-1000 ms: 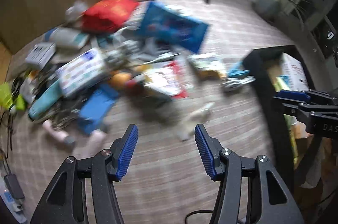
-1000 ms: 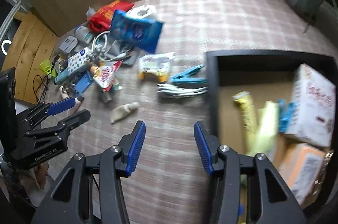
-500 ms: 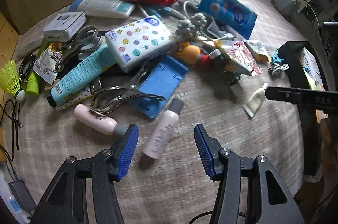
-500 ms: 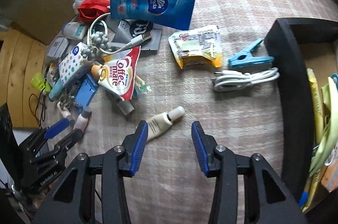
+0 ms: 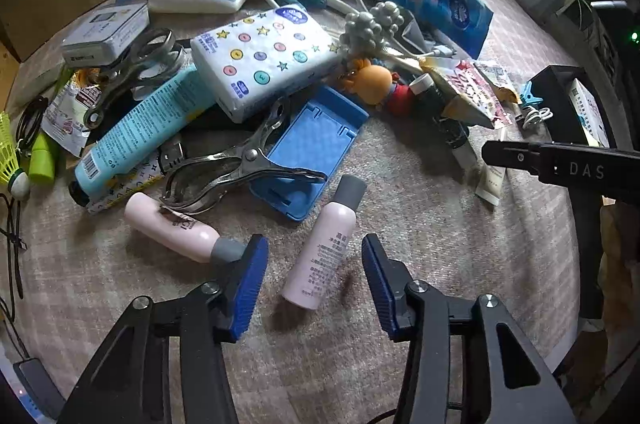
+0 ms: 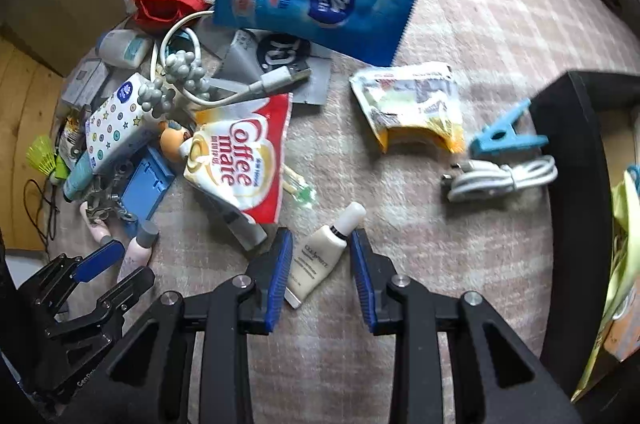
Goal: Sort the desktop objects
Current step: 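Grasp the small white tube with the right gripper while the left grasps the pink bottle, then carry the white tube and pink bottle to the tray and open both grippers, then move both grippers back to the pile, then grasp the blue Vinda wipe pack with the right gripper while the left grasps the Vinda tissue pack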
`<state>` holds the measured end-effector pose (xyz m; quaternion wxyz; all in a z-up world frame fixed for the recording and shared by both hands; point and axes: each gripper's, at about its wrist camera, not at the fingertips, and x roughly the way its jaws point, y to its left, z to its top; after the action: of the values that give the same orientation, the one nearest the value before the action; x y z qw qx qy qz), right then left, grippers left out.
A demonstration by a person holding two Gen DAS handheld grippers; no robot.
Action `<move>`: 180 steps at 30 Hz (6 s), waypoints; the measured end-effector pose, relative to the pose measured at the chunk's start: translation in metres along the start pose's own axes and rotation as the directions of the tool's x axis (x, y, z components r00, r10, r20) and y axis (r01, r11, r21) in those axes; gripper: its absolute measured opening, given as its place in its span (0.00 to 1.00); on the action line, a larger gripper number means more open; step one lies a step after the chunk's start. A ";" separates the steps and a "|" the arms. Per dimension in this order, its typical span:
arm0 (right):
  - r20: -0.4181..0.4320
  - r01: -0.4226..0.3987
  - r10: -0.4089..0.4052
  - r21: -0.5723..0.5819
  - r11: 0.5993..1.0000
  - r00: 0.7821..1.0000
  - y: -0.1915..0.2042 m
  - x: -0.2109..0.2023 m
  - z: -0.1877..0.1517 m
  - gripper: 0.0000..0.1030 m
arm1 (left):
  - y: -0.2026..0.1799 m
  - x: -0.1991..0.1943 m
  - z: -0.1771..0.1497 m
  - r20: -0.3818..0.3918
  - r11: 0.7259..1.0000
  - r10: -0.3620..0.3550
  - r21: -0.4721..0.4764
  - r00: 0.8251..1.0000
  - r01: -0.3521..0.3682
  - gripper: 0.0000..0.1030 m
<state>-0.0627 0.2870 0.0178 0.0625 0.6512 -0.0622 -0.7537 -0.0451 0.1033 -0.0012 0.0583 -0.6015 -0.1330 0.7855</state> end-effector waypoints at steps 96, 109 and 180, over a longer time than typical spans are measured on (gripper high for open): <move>0.313 -0.070 0.085 -0.059 0.996 0.946 -0.221 -0.162 -0.053 0.44 | -0.170 -0.056 0.037 0.093 0.983 -0.155 0.112 0.984 0.145 0.54; 0.246 -0.022 0.119 -0.364 0.931 0.962 -0.100 -0.133 0.024 0.53 | -0.035 -0.052 0.081 0.063 0.988 0.006 0.152 0.998 -0.016 0.60; -0.073 -0.101 0.072 -0.617 0.781 0.995 0.031 -0.003 0.110 0.61 | -0.051 0.022 0.128 -0.136 0.824 0.112 0.567 0.984 -0.015 0.50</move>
<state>-0.1702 0.2584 0.0422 0.3086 0.6081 0.1601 -0.7137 -0.1777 0.1397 0.0238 0.2177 -0.6238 0.1300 0.7393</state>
